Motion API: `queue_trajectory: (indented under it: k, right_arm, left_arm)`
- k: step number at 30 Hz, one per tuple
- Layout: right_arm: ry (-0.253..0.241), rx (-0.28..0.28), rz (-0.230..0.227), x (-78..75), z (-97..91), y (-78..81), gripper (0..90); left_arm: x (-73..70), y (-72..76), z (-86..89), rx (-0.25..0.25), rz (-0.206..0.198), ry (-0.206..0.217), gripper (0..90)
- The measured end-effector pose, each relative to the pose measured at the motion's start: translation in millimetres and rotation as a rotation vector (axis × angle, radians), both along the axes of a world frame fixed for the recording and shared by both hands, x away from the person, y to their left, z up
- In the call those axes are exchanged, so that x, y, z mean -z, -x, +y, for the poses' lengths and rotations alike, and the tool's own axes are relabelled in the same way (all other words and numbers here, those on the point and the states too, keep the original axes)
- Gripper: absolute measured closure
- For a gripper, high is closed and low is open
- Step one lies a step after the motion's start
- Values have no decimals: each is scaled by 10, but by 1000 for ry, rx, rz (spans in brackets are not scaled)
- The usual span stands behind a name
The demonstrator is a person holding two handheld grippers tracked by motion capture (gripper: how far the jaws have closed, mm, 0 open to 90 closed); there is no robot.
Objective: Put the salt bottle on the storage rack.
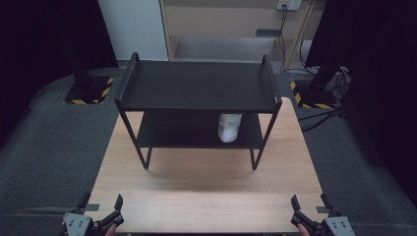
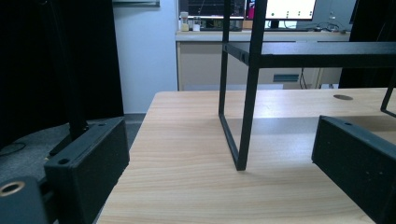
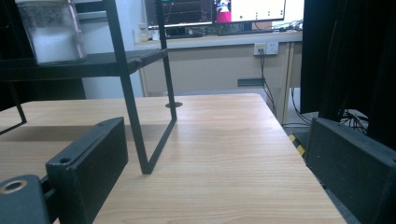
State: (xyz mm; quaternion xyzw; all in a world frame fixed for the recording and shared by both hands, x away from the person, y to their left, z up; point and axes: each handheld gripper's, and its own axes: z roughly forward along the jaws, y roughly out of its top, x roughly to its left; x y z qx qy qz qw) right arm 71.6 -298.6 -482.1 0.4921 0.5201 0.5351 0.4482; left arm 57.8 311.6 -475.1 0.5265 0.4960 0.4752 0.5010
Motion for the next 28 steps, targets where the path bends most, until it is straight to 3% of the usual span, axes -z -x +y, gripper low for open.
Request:
queue_trajectory:
  k: [23,28]
  right_arm:
    - [-11,-16,16,14,36,-43,63]
    - [-20,-45,8,4,51,-40,52]
  left_arm:
    - [17,8,1,-16,-9,16,32]
    - [15,37,7,-17,-19,1,32]
